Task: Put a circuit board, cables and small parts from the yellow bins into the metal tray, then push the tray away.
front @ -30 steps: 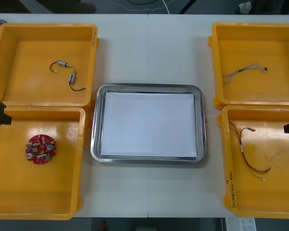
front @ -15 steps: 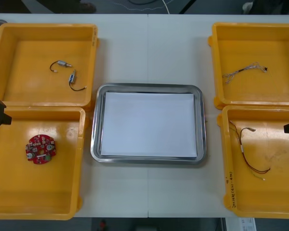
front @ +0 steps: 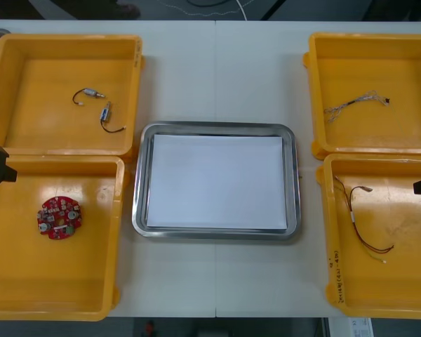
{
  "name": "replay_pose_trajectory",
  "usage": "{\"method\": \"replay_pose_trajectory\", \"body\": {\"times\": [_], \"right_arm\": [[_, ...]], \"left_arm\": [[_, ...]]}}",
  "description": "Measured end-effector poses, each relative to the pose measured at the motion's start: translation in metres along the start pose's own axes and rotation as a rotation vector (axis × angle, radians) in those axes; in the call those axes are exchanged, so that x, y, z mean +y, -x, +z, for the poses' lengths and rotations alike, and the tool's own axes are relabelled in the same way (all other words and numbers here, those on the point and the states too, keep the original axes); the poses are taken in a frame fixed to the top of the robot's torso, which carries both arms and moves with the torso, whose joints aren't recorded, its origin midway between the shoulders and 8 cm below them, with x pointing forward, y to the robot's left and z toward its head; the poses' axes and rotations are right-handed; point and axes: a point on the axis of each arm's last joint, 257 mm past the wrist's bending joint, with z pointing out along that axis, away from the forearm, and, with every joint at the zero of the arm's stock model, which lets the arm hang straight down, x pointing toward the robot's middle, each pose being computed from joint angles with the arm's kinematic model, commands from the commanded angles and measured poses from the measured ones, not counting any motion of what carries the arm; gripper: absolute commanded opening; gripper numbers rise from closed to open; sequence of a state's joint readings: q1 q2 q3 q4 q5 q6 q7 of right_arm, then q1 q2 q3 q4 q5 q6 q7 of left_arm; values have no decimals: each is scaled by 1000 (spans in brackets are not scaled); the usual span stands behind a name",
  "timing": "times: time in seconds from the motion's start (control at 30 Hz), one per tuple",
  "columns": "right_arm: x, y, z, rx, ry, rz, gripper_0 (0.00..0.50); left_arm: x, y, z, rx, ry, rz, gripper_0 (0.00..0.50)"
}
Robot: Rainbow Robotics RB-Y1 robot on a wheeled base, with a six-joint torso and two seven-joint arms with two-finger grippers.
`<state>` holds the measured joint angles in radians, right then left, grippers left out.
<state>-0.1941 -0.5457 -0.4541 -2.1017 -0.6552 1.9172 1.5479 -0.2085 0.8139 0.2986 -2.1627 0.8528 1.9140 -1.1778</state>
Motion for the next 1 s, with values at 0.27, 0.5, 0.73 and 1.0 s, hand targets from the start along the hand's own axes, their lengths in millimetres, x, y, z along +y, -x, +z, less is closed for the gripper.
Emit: {"method": "replay_pose_trajectory", "body": {"times": [0.27,0.5,0.73,1.0], "right_arm": [[0,0,0,0,0,0,500],[0,0,0,0,0,0,500],[0,0,0,0,0,0,500],[0,0,0,0,0,0,500]], "left_arm": [[0,0,0,0,0,0,500],[0,0,0,0,0,0,500],[0,0,0,0,0,0,500],[0,0,0,0,0,0,500]]}}
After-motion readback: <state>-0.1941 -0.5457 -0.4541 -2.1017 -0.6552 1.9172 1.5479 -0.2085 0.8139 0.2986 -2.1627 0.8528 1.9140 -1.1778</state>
